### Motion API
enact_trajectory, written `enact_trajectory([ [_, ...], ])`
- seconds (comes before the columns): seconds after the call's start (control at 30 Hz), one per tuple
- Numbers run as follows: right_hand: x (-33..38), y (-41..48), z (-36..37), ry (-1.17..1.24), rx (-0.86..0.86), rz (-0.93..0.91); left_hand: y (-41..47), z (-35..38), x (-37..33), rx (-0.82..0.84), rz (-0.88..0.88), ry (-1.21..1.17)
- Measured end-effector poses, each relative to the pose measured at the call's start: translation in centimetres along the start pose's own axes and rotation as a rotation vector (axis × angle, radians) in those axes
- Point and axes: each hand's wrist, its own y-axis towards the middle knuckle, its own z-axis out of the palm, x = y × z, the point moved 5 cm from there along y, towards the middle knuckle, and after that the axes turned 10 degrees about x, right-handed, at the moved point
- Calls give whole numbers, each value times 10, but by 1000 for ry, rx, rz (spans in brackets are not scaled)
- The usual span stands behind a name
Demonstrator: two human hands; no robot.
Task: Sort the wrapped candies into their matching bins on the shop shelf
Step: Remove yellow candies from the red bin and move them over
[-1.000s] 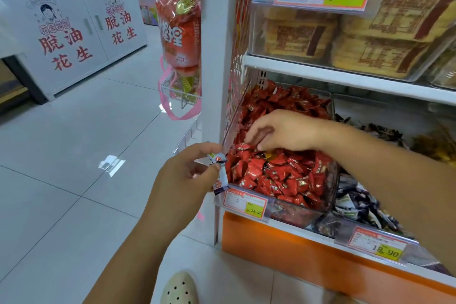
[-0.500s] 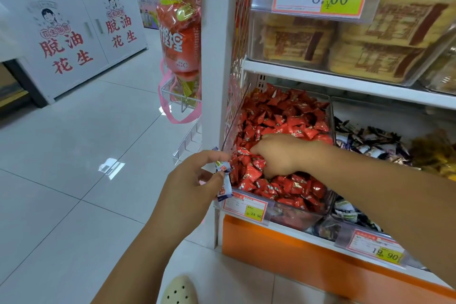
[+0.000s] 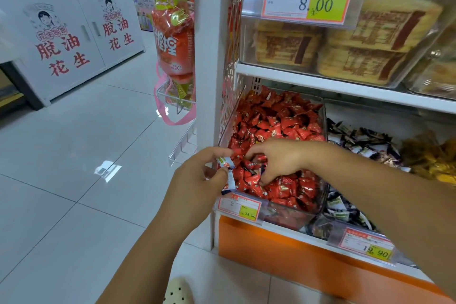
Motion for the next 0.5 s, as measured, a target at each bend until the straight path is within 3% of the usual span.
enact_trajectory([
  [0.13,7,6,5,-101,-173,10,0,-3,2,-9,-11,31],
  [0.5,-27,-13,-15,481,-348,-99,6,7,-1,-12,-13,-3],
])
